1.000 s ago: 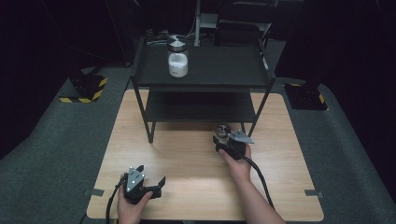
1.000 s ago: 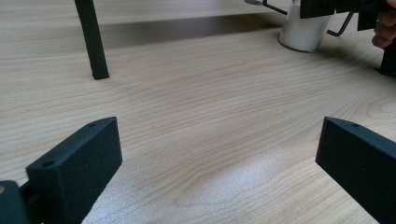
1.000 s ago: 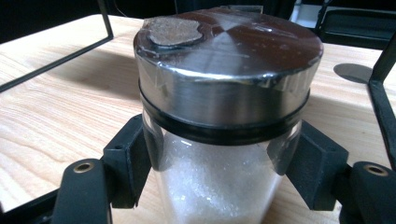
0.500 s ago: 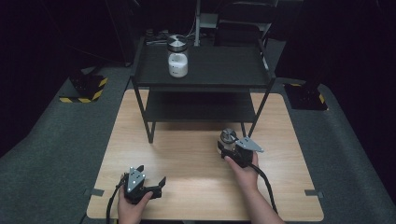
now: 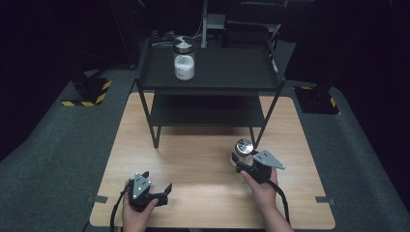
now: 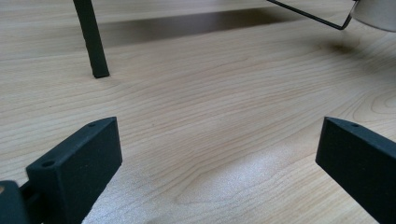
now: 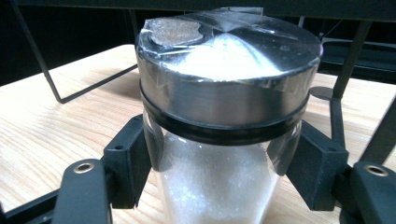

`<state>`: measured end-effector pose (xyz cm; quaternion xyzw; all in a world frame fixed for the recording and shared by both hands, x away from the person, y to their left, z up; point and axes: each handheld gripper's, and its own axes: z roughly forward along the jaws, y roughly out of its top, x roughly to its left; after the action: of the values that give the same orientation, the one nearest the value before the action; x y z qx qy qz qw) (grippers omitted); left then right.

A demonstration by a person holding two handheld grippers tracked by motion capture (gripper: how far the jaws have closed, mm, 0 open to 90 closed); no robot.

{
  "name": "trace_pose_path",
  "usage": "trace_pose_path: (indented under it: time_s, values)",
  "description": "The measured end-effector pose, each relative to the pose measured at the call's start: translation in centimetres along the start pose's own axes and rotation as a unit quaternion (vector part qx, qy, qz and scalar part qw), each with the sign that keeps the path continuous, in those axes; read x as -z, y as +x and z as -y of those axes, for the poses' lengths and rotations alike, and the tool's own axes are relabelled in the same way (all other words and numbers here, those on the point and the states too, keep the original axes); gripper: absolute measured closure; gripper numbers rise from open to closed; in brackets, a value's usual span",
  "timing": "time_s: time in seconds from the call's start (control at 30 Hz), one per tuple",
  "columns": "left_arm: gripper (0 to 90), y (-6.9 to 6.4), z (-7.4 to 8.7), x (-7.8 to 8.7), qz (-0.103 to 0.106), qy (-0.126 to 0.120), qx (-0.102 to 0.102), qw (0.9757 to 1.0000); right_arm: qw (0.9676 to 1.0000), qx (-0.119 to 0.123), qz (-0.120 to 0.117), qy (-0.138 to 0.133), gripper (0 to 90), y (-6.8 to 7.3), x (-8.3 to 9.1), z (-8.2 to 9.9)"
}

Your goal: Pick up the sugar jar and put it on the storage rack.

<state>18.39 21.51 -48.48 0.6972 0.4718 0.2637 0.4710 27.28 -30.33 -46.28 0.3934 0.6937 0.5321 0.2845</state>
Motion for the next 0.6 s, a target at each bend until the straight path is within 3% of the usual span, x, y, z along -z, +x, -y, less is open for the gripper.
trace_pose_path:
  time_s: [0.3,0.6]
  values:
    - [0.6,0.0,0.0,0.0,0.001,0.001,0.0,1.0,1.0,-0.001,-0.002,-0.009,30.6,0.3,1.7,-0.6]
    - [0.6,-0.1,0.1,0.0,-0.001,-0.002,-0.001,1.0,0.9995,0.0,0.003,-0.031,30.6,1.2,3.6,-2.8]
